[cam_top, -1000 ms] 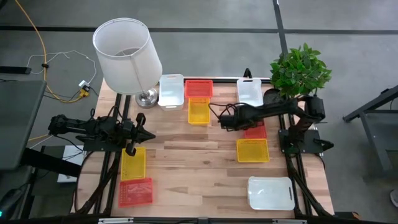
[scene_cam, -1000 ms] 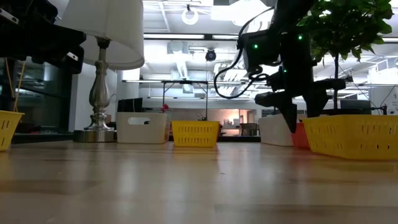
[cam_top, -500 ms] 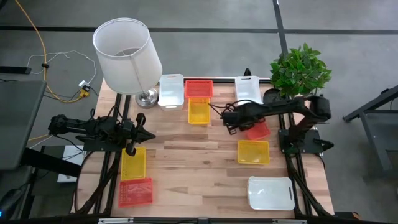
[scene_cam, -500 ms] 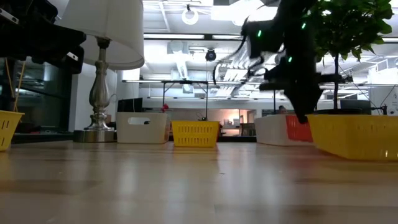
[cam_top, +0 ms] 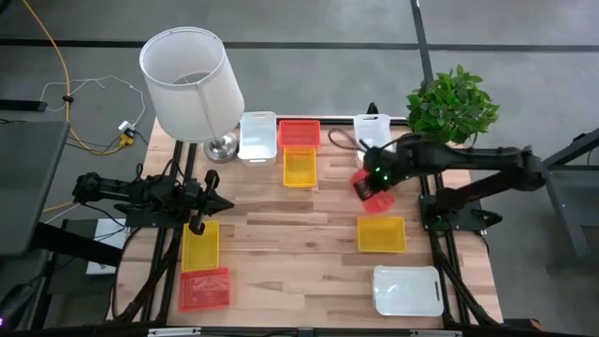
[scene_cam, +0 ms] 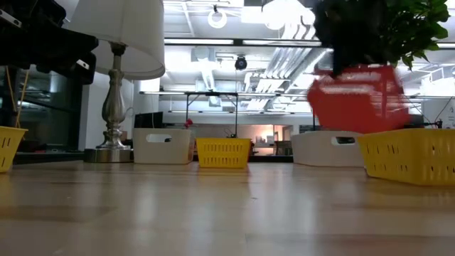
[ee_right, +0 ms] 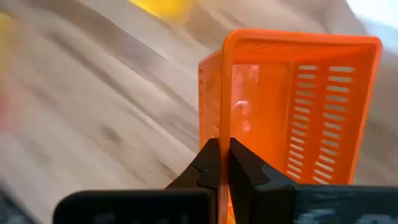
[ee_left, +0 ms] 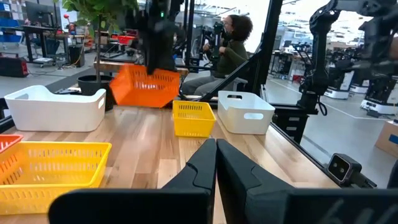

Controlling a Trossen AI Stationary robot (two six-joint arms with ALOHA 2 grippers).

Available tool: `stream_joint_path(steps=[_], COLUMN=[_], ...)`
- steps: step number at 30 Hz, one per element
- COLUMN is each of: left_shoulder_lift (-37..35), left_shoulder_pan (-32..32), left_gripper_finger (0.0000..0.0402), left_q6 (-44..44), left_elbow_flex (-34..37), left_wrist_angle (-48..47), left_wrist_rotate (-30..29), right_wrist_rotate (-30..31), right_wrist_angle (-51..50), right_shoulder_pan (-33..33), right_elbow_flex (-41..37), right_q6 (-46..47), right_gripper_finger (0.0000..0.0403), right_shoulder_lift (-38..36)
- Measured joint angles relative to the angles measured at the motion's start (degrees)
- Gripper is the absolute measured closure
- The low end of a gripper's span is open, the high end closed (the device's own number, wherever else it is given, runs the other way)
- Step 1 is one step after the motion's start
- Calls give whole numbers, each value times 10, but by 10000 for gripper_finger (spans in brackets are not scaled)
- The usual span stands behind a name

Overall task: Stack baskets by color
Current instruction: Stack the middle right orange bin on the top orange bin

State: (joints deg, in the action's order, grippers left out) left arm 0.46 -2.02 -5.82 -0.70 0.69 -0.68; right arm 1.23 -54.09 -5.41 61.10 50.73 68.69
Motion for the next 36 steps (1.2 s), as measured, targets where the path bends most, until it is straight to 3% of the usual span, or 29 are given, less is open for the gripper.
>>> stream_joint_path(steps=[7, 10, 16, 21, 24, 30, 36], left_shoulder_lift=[0, 0, 0, 0, 0, 0, 0], left_shoulder_pan=[0, 0, 0, 0, 0, 0, 0], left_gripper_finger=[401, 401, 401, 401, 401, 401, 401], left_q6=[0, 0, 0, 0, 0, 0, 0], left_elbow_flex=[0, 0, 0, 0, 0, 0, 0], left_wrist_angle=[0, 0, 0, 0, 0, 0, 0], left_wrist_rotate=[0, 0, 0, 0, 0, 0, 0], right_wrist_rotate=[-4, -2, 6, 107, 123, 127, 138], right_wrist_angle=[346, 419, 343, 236, 202, 191, 162], right_shoulder_pan=[-7, -27, -72, -96, -113, -134, -141], right_elbow_flex=[1, 7, 134, 272, 333, 407, 426], right_q6=[-168, -256, -450, -634, -708, -767, -767], right_gripper_finger=[402, 402, 402, 403, 403, 403, 403], right_shoulder_lift=[-3, 31, 153, 282, 354, 461, 512])
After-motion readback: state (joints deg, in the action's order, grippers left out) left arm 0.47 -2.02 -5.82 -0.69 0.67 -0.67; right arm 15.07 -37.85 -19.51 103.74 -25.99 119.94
